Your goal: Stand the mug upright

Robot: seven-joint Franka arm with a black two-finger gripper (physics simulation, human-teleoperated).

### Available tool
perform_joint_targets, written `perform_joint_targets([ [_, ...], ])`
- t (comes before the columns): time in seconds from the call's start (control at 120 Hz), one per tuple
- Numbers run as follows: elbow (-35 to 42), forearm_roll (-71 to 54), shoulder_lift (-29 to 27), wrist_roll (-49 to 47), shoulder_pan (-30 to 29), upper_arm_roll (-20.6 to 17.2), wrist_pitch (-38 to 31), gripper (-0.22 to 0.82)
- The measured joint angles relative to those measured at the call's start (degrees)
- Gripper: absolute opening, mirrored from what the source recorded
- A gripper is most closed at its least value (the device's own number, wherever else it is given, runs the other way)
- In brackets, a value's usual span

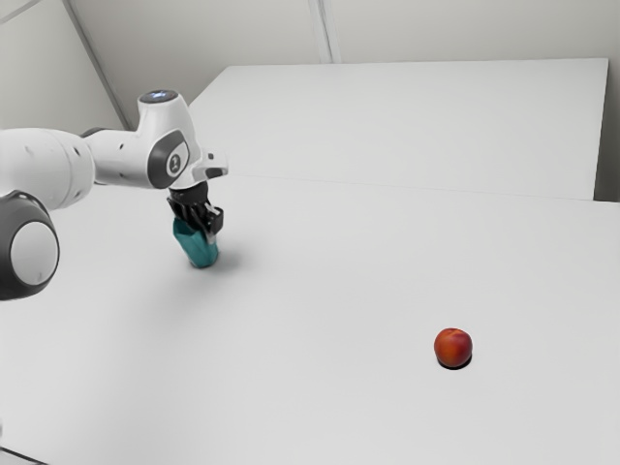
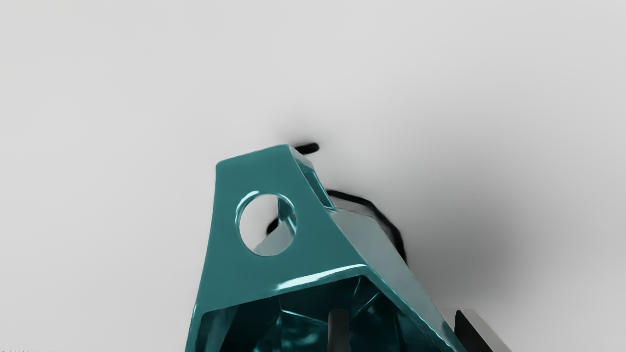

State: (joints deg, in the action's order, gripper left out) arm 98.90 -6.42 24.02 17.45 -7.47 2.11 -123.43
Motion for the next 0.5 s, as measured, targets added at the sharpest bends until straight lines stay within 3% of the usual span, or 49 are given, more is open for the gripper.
perform_joint_targets([
  [0.108, 0.00, 0.00, 0.10, -0.96, 0.00, 0.00, -0.06, 0.34],
  [0.233, -0.36, -0.02, -1.04, -1.87, -0.05, -0.53, 0.71, 0.46],
  [0.433, -4.99, -0.60, -13.72, -3.08, -0.01, -4.58, 12.25, 0.55],
  [0.5, -9.76, -0.63, -16.92, -4.05, -0.10, -6.75, 18.35, 0.56],
])
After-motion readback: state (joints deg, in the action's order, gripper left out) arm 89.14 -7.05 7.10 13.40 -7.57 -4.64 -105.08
